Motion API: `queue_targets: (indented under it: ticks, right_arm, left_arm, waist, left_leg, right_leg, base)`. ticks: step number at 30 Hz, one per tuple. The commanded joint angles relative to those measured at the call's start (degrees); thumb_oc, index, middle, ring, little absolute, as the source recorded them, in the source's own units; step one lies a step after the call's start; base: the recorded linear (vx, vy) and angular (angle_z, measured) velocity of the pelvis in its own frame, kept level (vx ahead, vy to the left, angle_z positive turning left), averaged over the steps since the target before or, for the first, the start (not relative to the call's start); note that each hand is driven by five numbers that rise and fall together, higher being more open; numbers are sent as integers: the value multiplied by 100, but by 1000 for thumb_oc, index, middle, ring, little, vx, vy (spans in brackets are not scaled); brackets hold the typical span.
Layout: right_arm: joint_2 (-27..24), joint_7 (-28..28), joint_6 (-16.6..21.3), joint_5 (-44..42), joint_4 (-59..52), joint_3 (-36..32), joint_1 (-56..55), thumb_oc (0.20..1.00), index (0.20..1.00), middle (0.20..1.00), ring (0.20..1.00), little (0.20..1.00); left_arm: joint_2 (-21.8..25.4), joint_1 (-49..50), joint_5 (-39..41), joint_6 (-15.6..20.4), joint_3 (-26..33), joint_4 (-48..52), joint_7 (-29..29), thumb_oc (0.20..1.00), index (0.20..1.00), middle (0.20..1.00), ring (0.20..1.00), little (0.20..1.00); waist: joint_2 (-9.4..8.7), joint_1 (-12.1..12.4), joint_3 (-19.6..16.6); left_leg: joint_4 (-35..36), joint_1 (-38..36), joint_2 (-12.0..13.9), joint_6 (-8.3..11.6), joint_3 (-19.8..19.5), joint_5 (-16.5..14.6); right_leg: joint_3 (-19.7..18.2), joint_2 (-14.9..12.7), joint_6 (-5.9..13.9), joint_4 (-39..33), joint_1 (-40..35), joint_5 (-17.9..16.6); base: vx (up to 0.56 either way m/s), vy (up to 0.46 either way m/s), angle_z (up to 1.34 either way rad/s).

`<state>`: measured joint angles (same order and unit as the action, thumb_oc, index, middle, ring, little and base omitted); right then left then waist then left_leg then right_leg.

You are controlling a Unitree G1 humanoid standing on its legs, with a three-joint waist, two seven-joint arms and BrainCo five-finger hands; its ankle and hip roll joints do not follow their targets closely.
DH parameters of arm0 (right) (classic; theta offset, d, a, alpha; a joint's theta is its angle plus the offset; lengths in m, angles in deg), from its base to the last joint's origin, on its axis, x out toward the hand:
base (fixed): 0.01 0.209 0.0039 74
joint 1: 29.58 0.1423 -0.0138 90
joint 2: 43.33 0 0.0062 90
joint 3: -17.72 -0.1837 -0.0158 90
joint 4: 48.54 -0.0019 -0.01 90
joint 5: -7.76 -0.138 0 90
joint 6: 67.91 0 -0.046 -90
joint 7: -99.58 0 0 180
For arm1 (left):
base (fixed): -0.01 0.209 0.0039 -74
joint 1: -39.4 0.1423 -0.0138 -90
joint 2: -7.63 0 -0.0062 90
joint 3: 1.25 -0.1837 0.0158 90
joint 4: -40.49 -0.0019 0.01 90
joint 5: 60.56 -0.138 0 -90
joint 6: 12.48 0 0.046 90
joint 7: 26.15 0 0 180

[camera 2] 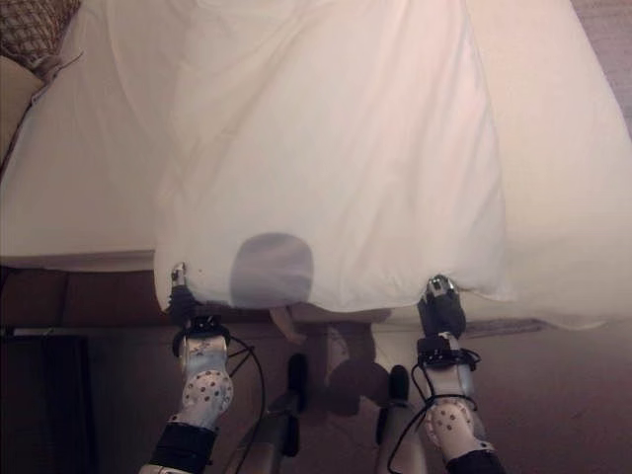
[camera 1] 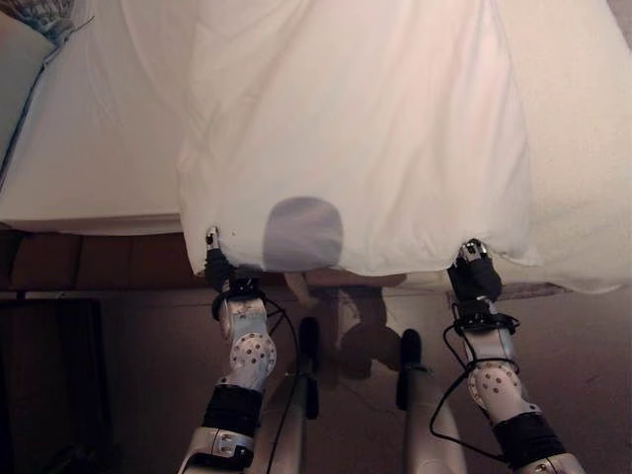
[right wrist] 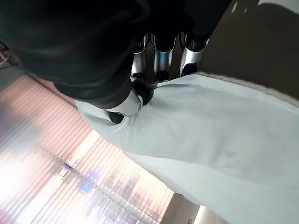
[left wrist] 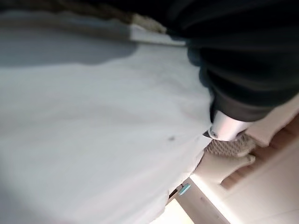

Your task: Make the bed

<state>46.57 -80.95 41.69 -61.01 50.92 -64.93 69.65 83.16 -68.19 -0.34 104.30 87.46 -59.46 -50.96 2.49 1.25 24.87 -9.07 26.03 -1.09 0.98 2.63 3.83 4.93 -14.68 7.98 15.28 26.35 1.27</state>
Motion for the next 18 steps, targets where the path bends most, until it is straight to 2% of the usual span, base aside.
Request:
queue_targets:
  ticks: [1,2,3,4,6,9,10,11,12,13,15,17,18]
  right_arm:
    - [160,-219,49,316,-163,339,12,200,200,200,200,200]
    - [193,-222,30,283,-76,414,42,200,200,200,200,200]
    - [193,-225,31,280,-71,416,46,200,200,200,200,200]
    - [266,-318,-58,281,293,542,131,200,200,200,200,200]
    - [299,-312,-115,358,481,652,213,200,200,200,200,200]
    - [330,-421,-392,761,1401,958,217,200,200,200,200,200]
    - [331,-421,-392,761,1402,958,219,200,200,200,200,200]
    - [310,-536,-562,1179,1933,1171,240,200,200,200,200,200]
    - [310,-536,-562,1179,1933,1171,241,200,200,200,200,200]
    - [296,-654,-696,1515,2352,1311,184,200,200,200,200,200]
    - [291,-689,-810,1708,2750,1374,110,200,200,200,200,200]
    - [302,-632,-834,1819,3031,1364,79,200,200,200,200,200]
    - [370,-477,-901,2127,3514,1351,95,200,200,200,200,200]
  left_arm:
    - [394,456,-540,533,657,494,-393,200,200,200,200,200]
    - [328,449,-518,589,700,467,-460,200,200,200,200,200]
    - [329,448,-520,590,702,467,-462,200,200,200,200,200]
    - [270,476,-539,663,800,289,-558,200,200,200,200,200]
    - [194,479,-421,762,912,131,-640,200,200,200,200,200]
    - [191,497,-402,825,1426,-840,-924,200,200,200,200,200]
    - [192,496,-400,825,1427,-842,-921,200,200,200,200,200]
    - [290,430,-609,684,1658,-1539,-1050,200,200,200,200,200]
    - [291,429,-607,685,1660,-1541,-1048,200,200,200,200,200]
    - [369,320,-551,684,1963,-2290,-1049,200,200,200,200,200]
    - [487,272,-625,648,2105,-2771,-1049,200,200,200,200,200]
    - [533,252,-565,598,2144,-3093,-1019,200,200,200,200,200]
    - [684,199,-641,456,2218,-3753,-1057,200,200,200,200,200]
  waist:
    - [-242,112,-126]
    - [-284,163,-118]
    - [-284,159,-106]
    - [-318,228,-80]
    - [-339,301,-57]
    - [-475,365,14]
    - [-476,365,9]
    - [-500,385,40]
    - [-502,384,35]
    - [-486,386,43]
    - [-449,391,40]
    - [-425,370,34]
    - [-399,368,7]
  left_leg:
    - [312,-98,-116,61,-57,-115]
    - [337,-137,-141,71,-3,-115]
    - [343,-153,-142,71,-5,-113]
    - [334,-155,-126,30,33,-150]
    - [282,-133,-91,19,69,-170]
    - [5,-48,-30,-49,87,-288]
    - [6,-41,-30,-49,87,-287]
    - [3,-53,-16,-28,64,-282]
    - [5,-47,-17,-28,64,-278]
    - [35,-78,10,4,53,-250]
    - [59,-80,11,47,48,-216]
    - [103,-103,6,66,26,-194]
    - [146,-124,10,92,30,-162]
  right_leg:
    - [-142,755,-134,-831,-235,-326]
    - [17,695,-179,-941,-325,-326]
    - [21,695,-178,-962,-349,-334]
    - [-55,617,-121,-1128,-357,-477]
    - [0,583,-73,-1154,-337,-550]
    - [-152,620,-74,-1063,-258,-579]
    - [-153,619,-74,-1063,-251,-580]
    - [-140,623,-71,-1017,-249,-574]
    - [-140,622,-71,-1018,-243,-576]
    - [-60,594,-64,-974,-278,-546]
    - [21,553,-58,-950,-306,-534]
    - [79,530,-56,-964,-342,-533]
    - [129,503,-41,-993,-357,-574]
  base:
    - [-41,348,-37]
    - [-2,128,-12]
    - [-14,119,-9]
    - [-11,58,-11]
    - [-27,30,-22]
    - [-22,-27,-25]
    - [-31,-41,-31]
    - [-13,-27,-19]
    - [-20,-43,-13]
    - [-13,-25,-5]
    - [-16,-31,4]
    - [-9,-8,20]
    - [-14,14,26]
